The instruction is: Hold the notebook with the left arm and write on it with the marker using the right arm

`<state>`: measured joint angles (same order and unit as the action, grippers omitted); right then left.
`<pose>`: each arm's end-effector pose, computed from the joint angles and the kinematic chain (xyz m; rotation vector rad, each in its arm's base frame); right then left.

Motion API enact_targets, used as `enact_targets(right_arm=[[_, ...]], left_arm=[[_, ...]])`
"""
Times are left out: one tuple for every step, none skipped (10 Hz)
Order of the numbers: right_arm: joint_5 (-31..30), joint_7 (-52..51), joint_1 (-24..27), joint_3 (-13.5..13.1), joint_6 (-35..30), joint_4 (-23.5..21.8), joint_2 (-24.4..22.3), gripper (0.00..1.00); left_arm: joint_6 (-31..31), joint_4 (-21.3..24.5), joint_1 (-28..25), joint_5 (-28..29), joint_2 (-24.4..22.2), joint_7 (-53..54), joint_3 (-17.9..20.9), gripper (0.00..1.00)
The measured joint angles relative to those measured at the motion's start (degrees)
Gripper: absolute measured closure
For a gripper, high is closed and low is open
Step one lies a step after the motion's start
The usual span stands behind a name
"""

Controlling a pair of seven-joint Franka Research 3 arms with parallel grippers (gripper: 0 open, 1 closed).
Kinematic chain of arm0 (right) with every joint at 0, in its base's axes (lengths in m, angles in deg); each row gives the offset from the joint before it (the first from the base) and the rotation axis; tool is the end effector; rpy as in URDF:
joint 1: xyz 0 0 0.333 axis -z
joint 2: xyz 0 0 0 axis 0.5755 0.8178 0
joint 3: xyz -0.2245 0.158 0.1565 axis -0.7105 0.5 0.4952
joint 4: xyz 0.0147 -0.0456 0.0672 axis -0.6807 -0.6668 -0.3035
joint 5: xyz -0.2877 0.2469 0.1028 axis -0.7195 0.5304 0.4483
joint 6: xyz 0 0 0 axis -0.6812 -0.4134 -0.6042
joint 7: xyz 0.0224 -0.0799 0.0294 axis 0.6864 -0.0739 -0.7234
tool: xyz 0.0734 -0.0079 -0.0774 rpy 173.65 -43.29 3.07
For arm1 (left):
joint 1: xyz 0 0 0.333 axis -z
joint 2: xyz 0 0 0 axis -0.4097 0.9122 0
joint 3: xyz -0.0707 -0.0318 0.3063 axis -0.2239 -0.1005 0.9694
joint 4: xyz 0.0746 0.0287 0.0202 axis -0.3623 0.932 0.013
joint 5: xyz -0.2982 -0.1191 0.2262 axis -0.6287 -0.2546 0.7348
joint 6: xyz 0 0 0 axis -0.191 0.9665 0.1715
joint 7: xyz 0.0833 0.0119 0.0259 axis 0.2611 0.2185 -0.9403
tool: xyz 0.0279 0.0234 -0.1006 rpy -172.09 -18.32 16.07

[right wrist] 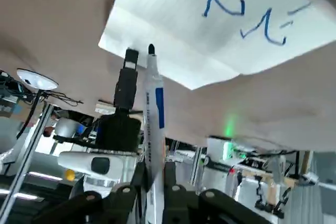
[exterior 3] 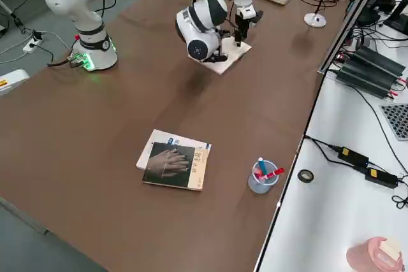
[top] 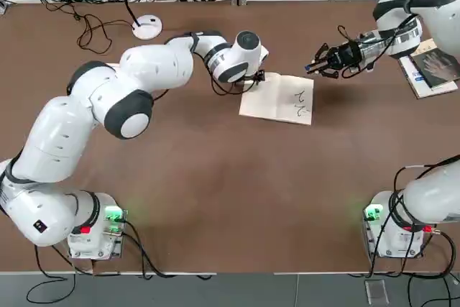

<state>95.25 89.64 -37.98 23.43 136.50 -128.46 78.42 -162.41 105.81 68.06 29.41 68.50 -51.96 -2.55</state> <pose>0.5107 0.1285 0.2453 -1.7675 1.0941 0.9381 0.4992 -0.5554 0.1631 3.1037 0.0429 0.2593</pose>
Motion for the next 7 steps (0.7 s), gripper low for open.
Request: enact_targets(right_arm=[[1.12,0.37,-0.02,0.04,-0.90,-0.24,0.00,0.83],[2.28,0.46,-0.05,0.08,-1.76,-0.68,0.03,0.83],[2.98,0.46,-0.14,0.15,-2.26,-1.19,0.13,0.83],[3.23,0.46,-0.35,0.24,-2.50,-1.76,0.35,0.83],[3.43,0.32,-0.64,0.34,-2.53,-2.39,0.65,0.83],[3.58,-0.13,-0.88,0.41,-2.54,-3.00,0.97,0.83],[3.64,-1.01,-1.05,0.43,-2.57,-3.51,1.35,0.83]], left_arm=[[0.00,0.00,0.00,0.00,0.00,0.00,0.00,0.00],[0.00,0.00,0.00,0.00,0.00,0.00,0.00,0.00],[0.00,0.00,0.00,0.00,0.00,0.00,0.00,0.00],[0.00,0.00,0.00,0.00,0.00,0.00,0.00,0.00],[0.00,0.00,0.00,0.00,0.00,0.00,0.00,0.00],[0.00,0.00,0.00,0.00,0.00,0.00,0.00,0.00],[0.00,0.00,0.00,0.00,0.00,0.05,0.00,0.00]])
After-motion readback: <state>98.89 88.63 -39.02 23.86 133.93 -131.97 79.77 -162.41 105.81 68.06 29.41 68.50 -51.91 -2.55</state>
